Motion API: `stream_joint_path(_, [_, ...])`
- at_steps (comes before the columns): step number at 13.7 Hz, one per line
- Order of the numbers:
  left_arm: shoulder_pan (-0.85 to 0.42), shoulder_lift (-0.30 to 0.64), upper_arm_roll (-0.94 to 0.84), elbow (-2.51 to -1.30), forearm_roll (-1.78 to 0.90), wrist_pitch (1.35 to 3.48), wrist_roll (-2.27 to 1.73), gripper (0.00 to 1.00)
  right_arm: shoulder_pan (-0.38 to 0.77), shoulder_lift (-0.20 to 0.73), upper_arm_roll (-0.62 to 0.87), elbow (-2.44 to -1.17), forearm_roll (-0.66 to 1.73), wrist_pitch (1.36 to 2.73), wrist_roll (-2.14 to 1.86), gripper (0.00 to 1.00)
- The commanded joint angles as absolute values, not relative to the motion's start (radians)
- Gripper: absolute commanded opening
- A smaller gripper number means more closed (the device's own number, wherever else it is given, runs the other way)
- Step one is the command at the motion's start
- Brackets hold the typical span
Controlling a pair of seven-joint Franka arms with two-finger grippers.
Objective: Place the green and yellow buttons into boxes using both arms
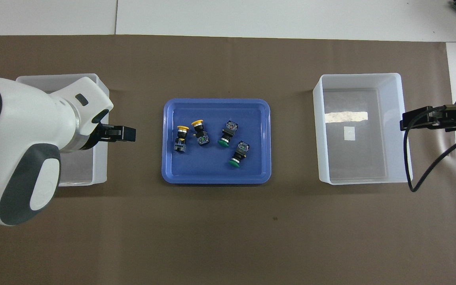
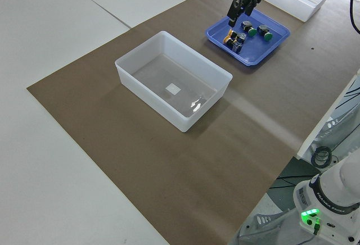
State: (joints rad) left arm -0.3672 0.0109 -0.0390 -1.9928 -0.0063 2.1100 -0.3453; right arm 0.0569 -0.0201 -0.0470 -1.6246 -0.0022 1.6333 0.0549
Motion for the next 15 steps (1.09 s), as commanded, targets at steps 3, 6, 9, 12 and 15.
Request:
stream_joint_path(3, [-0.408,0.046,-0.025,-2.080,0.011,2.289,-0.443,0.92,0.046,-0.035,-0.035,-1.614,0.012,1.615,0.058,1.00])
stream_joint_path(6, [-0.448,0.119,-0.022,-2.077,0.011,2.330,-0.468,0.92,0.044,-0.035,-0.034,-1.606,-0.001,1.609,0.039,1.00])
stream_joint_path(9, [-0.462,0.167,-0.021,-2.071,0.015,2.378,-0.486,0.92,0.044,-0.035,-0.038,-1.608,0.002,1.608,0.006,1.00])
stream_joint_path(12, [-0.492,0.254,-0.020,-2.048,0.017,2.436,-0.506,0.92,0.045,-0.038,-0.038,-1.615,0.003,1.606,0.006,1.00])
stream_joint_path(15, [-0.497,0.279,-0.020,-2.043,0.018,2.463,-0.512,0.91,0.046,-0.040,-0.038,-1.617,0.005,1.608,0.008,1.00])
